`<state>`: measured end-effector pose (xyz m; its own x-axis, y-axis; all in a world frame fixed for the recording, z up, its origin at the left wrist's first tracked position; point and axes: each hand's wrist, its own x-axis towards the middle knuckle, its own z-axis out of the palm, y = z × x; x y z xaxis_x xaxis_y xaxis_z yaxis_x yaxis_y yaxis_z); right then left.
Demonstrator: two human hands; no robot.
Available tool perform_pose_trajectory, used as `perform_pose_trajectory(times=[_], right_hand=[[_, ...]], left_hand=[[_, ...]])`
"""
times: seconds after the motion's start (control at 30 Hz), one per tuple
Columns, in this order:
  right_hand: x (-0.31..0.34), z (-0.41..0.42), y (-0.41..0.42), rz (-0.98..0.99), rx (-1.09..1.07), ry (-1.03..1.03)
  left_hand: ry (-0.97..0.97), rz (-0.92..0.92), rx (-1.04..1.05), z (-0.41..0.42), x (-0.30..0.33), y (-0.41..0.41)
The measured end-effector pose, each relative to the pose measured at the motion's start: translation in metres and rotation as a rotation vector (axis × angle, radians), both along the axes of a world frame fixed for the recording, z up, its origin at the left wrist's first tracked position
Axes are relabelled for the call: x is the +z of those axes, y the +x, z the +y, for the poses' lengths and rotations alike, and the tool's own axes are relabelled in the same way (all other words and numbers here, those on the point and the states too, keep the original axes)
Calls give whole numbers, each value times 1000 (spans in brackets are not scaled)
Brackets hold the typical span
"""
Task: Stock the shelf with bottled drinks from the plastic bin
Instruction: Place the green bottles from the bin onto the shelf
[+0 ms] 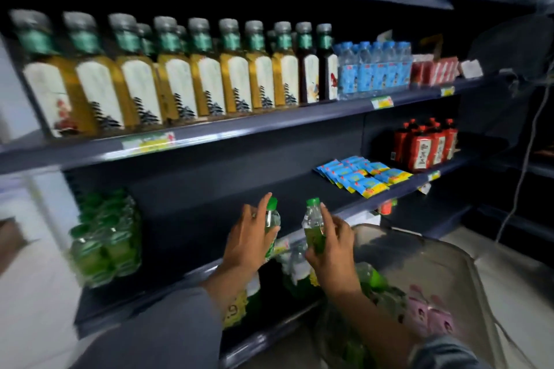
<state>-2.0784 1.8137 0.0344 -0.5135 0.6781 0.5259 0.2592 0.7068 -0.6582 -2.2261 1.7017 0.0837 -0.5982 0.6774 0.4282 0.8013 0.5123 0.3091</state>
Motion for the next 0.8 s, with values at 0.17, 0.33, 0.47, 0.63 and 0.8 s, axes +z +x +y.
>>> perform_pose_trajectory(times=[0.17,0.33,0.47,0.63,0.8], right_hand=[[8,-48,-51,-8,60,45],[9,-92,-110,-34,151,49],[12,-119,-156,-19,242,-1],[13,-141,-214,89,351,-144],[0,-144,-262,64,381,-192]], left_hand=[[-17,87,91,-64,2,-47],[-35,110,189,-111,4,-99],[-41,66,190,-125,19,-139],[-101,21,214,-131,32,-195],[-207,-3,221,-128,33,-247]])
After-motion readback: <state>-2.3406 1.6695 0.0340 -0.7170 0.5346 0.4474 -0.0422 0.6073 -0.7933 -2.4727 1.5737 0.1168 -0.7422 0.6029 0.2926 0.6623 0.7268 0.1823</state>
